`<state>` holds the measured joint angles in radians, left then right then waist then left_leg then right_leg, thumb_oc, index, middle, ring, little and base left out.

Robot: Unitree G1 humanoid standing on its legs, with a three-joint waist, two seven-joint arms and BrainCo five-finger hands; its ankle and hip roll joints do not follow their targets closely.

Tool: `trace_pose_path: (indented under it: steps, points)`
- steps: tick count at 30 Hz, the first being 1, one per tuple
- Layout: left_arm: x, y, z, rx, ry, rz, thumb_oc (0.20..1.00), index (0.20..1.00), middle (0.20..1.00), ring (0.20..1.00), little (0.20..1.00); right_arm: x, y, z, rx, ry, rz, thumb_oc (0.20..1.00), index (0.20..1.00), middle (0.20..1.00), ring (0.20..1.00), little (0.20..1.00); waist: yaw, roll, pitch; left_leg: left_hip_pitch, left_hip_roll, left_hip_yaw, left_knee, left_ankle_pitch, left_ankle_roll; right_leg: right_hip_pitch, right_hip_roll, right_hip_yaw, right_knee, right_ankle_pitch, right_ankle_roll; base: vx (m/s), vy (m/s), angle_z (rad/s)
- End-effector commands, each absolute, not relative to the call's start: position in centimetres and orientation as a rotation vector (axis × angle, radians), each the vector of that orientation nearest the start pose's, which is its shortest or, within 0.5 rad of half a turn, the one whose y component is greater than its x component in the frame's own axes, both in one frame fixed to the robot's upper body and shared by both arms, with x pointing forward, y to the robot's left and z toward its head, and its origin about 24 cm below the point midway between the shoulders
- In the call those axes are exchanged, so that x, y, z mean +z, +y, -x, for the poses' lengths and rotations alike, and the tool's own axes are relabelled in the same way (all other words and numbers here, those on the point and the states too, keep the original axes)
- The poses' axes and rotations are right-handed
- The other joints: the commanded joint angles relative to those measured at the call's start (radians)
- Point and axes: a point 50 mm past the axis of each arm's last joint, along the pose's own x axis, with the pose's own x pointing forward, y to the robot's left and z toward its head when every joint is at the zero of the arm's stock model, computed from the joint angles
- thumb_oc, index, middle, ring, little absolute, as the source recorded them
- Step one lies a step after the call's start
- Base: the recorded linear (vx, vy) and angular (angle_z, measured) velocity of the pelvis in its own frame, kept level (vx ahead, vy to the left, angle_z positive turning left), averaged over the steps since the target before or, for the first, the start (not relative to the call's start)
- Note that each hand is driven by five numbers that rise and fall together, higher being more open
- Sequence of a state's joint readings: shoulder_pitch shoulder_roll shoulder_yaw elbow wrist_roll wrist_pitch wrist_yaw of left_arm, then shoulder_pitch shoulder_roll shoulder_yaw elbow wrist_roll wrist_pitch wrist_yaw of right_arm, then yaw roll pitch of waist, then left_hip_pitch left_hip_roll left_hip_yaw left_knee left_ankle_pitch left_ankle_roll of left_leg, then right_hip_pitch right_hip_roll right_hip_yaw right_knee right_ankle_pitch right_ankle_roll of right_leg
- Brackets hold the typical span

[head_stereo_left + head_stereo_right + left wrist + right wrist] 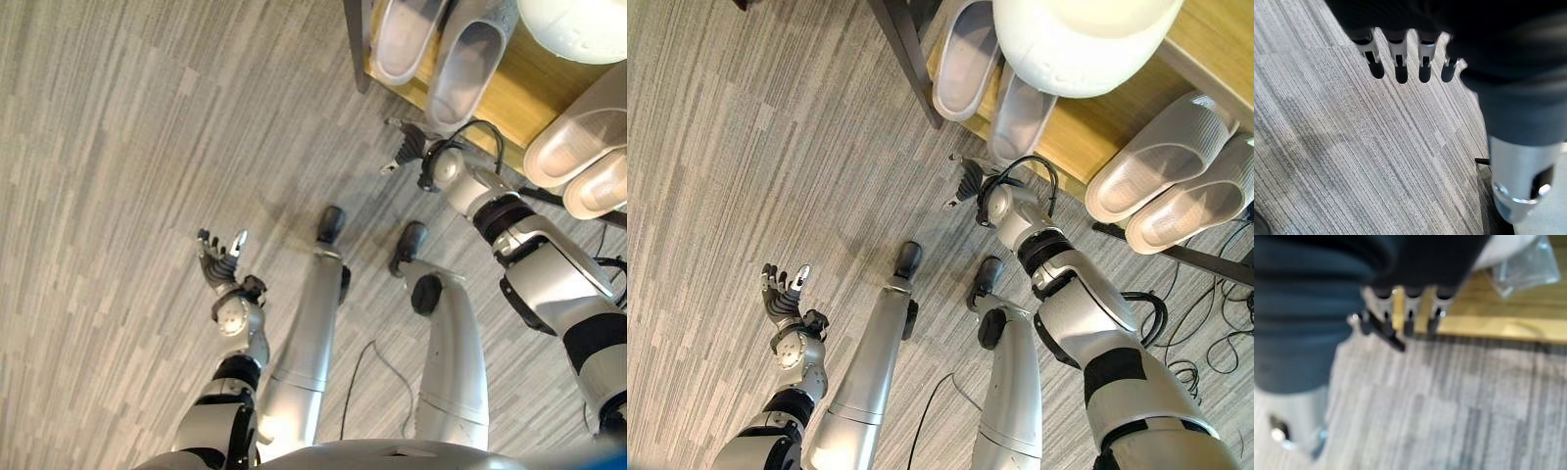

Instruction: Arrange the slippers neatly on the shoe rack.

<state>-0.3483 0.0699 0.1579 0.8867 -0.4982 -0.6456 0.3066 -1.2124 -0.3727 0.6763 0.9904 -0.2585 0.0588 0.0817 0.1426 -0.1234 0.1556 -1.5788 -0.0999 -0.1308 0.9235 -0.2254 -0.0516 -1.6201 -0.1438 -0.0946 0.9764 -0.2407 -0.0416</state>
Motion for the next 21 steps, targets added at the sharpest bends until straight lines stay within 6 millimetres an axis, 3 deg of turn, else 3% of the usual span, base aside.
trace_pose_path:
  steps: [1,7,11,13,21]
  points:
    - [-2.0,23.4,-26.7,0.697,-0.058,0.341,1.0,1.0,1.0,1.0,1.0,21.0,-8.0,-41.5,0.371,-0.208,1.178,1.0,1.0,1.0,1.0,1.0,-0.011,0.019,-0.023,0.009,-0.02,0.059,-0.129,0.128,0.091,0.05,0.046,0.041,0.074,-0.096,0.006,0.0,0.0,0.0]
    - [-2.0,23.1,-26.8,0.688,-0.059,0.339,1.0,1.0,1.0,1.0,1.0,19.9,-6.8,-40.8,0.453,-0.203,1.198,1.0,1.0,1.0,1.0,1.0,-0.016,0.012,-0.023,0.009,-0.018,0.06,-0.128,0.128,0.092,0.052,0.046,0.038,0.077,-0.096,0.003,0.0,0.0,0.0]
    - [-1.9,23.4,-26.8,0.702,-0.057,0.344,1.0,1.0,1.0,1.0,1.0,18.9,-7.2,-40.5,0.466,-0.194,1.202,1.0,1.0,1.0,1.0,1.0,-0.021,0.013,-0.022,0.009,-0.015,0.063,-0.119,0.122,0.092,0.055,0.044,0.039,0.085,-0.104,0.0,0.0,0.0,0.0]
    - [-2.0,23.1,-26.8,0.698,-0.054,0.349,1.0,1.0,1.0,1.0,1.0,17.2,-7.8,-40.0,0.48,-0.173,1.174,1.0,1.0,1.0,1.0,1.0,-0.029,0.012,-0.023,0.009,-0.013,0.062,-0.113,0.117,0.091,0.058,0.044,0.038,0.088,-0.11,-0.002,0.0,0.0,0.0]
    - [-1.9,22.7,-27.0,0.704,-0.055,0.355,1.0,1.0,1.0,1.0,1.0,14.2,-10.3,-38.6,0.48,-0.13,1.176,1.0,1.0,1.0,1.0,1.0,-0.047,0.012,-0.026,0.009,-0.009,0.058,-0.12,0.113,0.089,0.065,0.057,0.036,0.073,-0.107,-0.003,0.0,-0.001,0.0]
